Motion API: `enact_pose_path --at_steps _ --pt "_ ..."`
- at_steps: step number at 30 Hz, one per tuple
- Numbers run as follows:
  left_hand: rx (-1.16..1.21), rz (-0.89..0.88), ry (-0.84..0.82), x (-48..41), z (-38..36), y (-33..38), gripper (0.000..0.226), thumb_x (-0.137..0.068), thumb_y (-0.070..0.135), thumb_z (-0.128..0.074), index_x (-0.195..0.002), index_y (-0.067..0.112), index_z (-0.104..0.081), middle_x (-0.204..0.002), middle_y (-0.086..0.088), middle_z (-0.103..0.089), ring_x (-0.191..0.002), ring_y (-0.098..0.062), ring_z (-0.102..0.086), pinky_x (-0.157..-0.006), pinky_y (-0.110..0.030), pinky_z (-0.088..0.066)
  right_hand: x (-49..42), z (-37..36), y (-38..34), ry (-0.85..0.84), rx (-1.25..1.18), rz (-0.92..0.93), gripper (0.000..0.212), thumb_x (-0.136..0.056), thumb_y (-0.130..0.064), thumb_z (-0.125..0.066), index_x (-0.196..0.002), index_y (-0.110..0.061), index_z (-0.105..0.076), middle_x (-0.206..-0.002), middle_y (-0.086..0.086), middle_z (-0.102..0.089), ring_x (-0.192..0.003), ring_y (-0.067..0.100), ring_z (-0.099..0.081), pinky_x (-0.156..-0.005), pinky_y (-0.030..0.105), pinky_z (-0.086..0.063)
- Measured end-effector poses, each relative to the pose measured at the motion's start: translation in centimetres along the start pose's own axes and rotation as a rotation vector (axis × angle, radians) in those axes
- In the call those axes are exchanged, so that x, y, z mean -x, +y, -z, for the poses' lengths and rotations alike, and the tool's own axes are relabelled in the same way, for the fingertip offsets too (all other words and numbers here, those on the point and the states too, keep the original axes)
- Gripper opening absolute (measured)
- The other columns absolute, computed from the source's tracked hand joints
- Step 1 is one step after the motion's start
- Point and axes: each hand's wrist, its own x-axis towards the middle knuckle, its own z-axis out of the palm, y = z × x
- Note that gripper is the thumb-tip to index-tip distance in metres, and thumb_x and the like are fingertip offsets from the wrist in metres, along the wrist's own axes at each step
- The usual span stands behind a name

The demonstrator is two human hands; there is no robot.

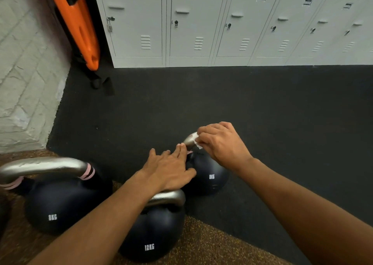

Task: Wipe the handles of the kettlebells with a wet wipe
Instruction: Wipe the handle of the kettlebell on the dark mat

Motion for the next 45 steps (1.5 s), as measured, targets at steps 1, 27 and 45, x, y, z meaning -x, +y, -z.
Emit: enact_pose_path --at_steps 1,27,45 --pt "-0.002 0.002 -0.002 0.0 0.0 0.0 0.08 -0.097 0.058 -0.027 -0.159 0.017 0.005 -0.168 0.001 -0.003 -0.15 -0.025 -0.022 -0.119 -0.06 -0.011 0.0 -0.2 -0.3 -0.007 0.004 0.007 0.018 -0.094 -0.027 -0.052 -0.089 -0.027 -0.069 -0.099 -0.014 -0.066 -0.098 0.011 -0.063 -0.085 0.031 -0.033" --pt "-0.094 -0.046 0.223 0.1 -0.5 0.3 0.075 -0.1 0.059 -0.02 -0.158 0.016 -0.001 -0.167 0.0 -0.01 -0.146 -0.024 -0.031 -0.117 -0.055 -0.021 -3.7 2.2 3.2 -0.391 -0.252 -0.306 0.029 -0.098 -0.033 -0.046 -0.111 -0.034 -0.072 -0.108 -0.007 -0.073 -0.099 0.021 -0.065 -0.081 0.03 -0.047" --pt "-0.224 -0.026 0.137 -0.3 0.8 1.0 0.082 -0.098 0.063 -0.019 -0.157 0.009 -0.002 -0.167 -0.006 -0.012 -0.145 -0.028 -0.031 -0.116 -0.059 -0.021 -0.6 0.8 1.2 -0.11 -0.198 -0.326 0.031 -0.094 -0.035 -0.043 -0.106 -0.029 -0.072 -0.101 -0.012 -0.074 -0.094 0.013 -0.069 -0.082 0.041 -0.048"
